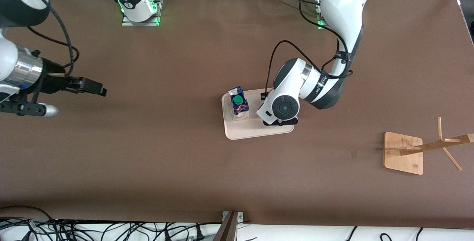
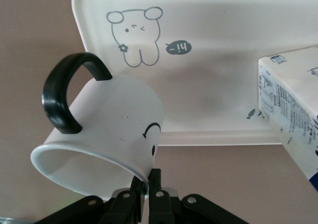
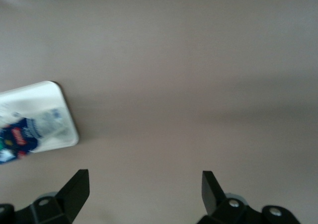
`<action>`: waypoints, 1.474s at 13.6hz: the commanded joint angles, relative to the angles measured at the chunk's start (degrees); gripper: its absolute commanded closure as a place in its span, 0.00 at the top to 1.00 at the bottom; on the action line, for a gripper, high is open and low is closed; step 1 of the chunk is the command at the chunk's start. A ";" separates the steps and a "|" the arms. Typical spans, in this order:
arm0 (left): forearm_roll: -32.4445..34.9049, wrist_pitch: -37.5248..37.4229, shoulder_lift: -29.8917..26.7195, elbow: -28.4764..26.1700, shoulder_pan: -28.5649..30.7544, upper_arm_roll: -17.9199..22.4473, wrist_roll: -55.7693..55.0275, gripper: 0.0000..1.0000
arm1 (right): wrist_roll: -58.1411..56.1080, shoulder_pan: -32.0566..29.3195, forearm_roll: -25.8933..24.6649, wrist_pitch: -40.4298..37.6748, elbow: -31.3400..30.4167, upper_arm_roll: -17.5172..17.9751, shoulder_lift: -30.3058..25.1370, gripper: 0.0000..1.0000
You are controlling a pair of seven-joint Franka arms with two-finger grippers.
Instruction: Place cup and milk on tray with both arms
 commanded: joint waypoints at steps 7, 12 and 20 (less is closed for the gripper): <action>-1.68 1.91 3.70 2.33 -1.49 0.60 -1.97 0.00 | -9.89 -2.11 -14.86 -0.44 1.14 1.11 -3.89 1.00; -3.79 2.79 4.76 2.42 -0.79 0.77 -2.06 0.29 | -17.63 -15.87 -15.64 -2.79 -1.06 13.36 -5.56 1.00; -7.75 -1.32 -1.11 2.68 0.26 6.74 -1.27 1.00 | -17.81 -20.22 -18.99 -6.95 -2.27 17.98 -7.05 1.00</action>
